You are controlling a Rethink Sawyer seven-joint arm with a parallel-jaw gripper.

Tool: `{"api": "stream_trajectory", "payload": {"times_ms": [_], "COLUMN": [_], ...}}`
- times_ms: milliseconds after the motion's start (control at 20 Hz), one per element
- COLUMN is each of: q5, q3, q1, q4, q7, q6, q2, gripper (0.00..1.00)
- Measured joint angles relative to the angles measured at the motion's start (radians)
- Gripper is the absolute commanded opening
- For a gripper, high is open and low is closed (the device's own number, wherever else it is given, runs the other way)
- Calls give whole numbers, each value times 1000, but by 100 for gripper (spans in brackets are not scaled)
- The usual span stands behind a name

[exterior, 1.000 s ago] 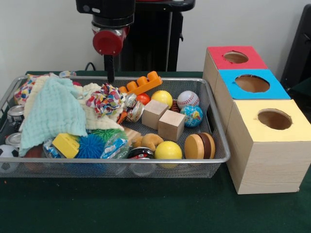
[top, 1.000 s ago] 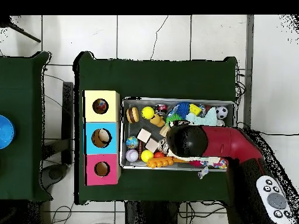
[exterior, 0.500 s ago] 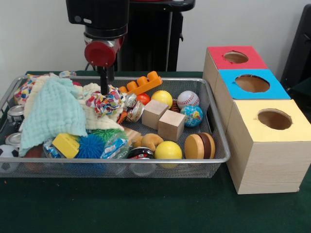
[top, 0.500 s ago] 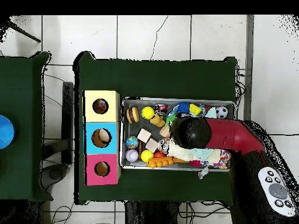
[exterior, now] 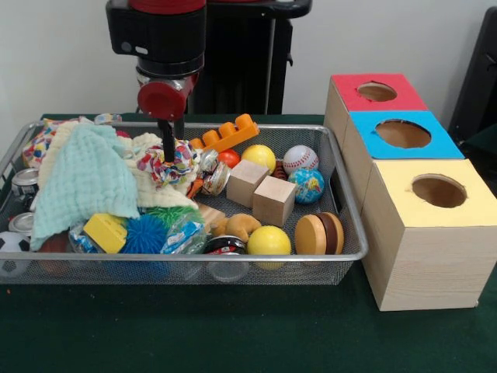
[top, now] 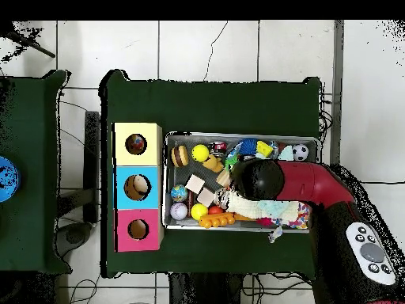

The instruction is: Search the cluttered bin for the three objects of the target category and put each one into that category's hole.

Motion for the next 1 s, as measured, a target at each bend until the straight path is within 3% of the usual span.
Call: {"api": "stream_trajectory", "payload": {"times_ms": [550,1000], "q5": [-55,-120], "q3": [-13,-31], "q1": [-28,-88], "q4": [-1,-19], "q7": [0,0], "q6": [-94,-190], "q2": [66,168], "gripper": [100,100]}}
